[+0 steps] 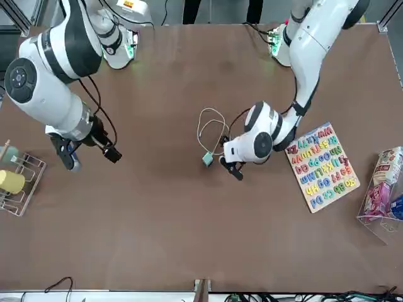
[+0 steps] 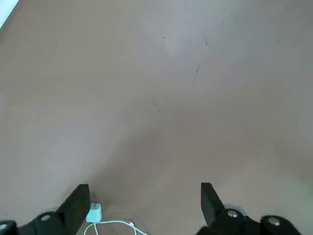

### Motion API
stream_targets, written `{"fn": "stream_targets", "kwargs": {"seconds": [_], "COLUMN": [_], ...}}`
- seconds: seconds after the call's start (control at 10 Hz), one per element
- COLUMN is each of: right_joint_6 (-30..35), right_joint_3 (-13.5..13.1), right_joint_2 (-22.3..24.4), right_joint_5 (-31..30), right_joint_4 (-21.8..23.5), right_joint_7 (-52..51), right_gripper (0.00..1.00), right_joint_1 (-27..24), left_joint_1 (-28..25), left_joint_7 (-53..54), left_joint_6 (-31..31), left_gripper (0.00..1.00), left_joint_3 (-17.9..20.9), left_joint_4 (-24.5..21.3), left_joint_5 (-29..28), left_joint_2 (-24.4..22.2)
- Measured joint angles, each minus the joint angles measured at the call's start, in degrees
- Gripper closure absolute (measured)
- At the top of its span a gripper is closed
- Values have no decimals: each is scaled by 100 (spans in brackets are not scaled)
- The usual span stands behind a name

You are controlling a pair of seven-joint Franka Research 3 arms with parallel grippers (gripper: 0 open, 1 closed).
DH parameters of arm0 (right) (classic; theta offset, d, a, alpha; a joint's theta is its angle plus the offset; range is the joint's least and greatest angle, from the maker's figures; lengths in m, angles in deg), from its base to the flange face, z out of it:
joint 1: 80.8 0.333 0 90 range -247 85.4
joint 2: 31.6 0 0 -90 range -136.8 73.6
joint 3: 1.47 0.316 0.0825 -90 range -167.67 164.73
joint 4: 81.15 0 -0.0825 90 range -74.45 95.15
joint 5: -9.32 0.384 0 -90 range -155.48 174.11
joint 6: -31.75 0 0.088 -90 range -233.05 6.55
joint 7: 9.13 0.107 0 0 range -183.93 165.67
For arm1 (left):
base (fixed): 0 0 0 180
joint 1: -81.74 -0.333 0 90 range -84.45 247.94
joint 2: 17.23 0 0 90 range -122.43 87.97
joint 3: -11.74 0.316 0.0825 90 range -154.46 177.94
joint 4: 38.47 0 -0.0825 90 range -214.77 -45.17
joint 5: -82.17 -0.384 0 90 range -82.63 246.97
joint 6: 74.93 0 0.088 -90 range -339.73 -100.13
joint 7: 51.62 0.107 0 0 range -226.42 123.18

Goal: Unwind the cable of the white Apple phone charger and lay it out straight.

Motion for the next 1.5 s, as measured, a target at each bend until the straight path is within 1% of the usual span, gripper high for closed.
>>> {"fn": "stream_targets", "kwargs": {"seconds": [0.2,0.3,0.4,0.6,0.9,1.0,1.1,1.3,1.4,1.5], "right_joint_6": [0,1,2,-1,-2,-2,-5,-12,-15,-19], "right_joint_3": [-6,-16,-30,-38,-29,-23,-19,-9,-7,-8], "right_joint_2": [0,0,0,0,-13,-29,-51,-76,-76,-76], "right_joint_5": [0,0,0,0,0,1,12,51,83,107], "right_joint_4": [0,0,-1,-1,0,0,0,0,-1,-2], "right_joint_7": [0,-1,-1,-1,-1,0,1,7,14,15], "right_gripper": [0,0,0,0,0,0,0,0,0,0], "right_joint_1": [0,-3,-9,-12,-7,1,20,114,144,149], "left_joint_1": [14,9,-16,-68,-65,-62,-62,-48,-37,-31], "left_joint_7": [3,27,111,371,418,419,419,419,419,419], "left_joint_6": [-337,-528,-711,-941,-1101,-1151,-1162,-1165,-1195,-1258], "left_gripper": [21,21,24,27,32,38,40,48,49,48], "left_joint_3": [-70,-76,-76,-75,-76,-80,-83,-89,-92,-95], "left_joint_4": [-408,-583,-737,-925,-1054,-1067,-1073,-1080,-1096,-1123], "left_joint_5": [-11,-69,-222,-372,-390,-391,-392,-392,-392,-392], "left_joint_2": [-192,-262,-299,-303,-303,-303,-303,-303,-301,-293]}}
